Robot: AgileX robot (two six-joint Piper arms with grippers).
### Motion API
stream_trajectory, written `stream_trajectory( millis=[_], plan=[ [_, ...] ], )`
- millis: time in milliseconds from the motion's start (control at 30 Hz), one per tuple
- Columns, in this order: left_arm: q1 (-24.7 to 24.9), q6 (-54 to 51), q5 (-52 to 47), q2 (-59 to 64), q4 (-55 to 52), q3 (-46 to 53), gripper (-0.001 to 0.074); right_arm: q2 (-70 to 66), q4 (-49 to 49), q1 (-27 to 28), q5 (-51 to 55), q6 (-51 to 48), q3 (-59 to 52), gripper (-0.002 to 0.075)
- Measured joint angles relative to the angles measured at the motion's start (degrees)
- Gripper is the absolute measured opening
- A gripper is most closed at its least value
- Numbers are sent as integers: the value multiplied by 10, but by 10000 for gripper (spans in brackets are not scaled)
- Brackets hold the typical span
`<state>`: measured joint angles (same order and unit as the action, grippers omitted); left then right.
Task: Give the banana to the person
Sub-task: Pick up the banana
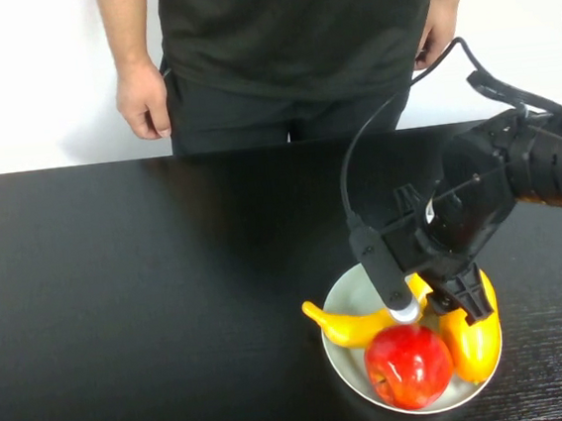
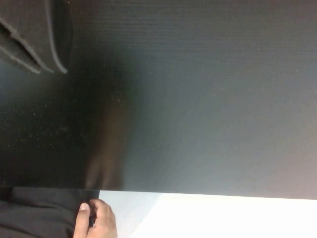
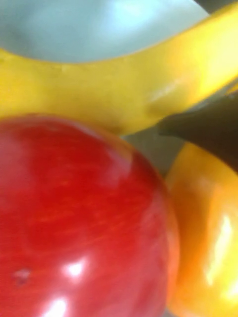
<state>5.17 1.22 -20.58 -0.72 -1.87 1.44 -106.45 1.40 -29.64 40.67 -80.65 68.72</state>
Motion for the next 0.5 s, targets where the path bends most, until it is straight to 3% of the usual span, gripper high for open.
stream_trajectory(
  millis=[500],
  plan=[
    [0, 0, 0, 0, 0, 0, -3, -60, 13, 0, -8, -78, 20, 470]
  ],
)
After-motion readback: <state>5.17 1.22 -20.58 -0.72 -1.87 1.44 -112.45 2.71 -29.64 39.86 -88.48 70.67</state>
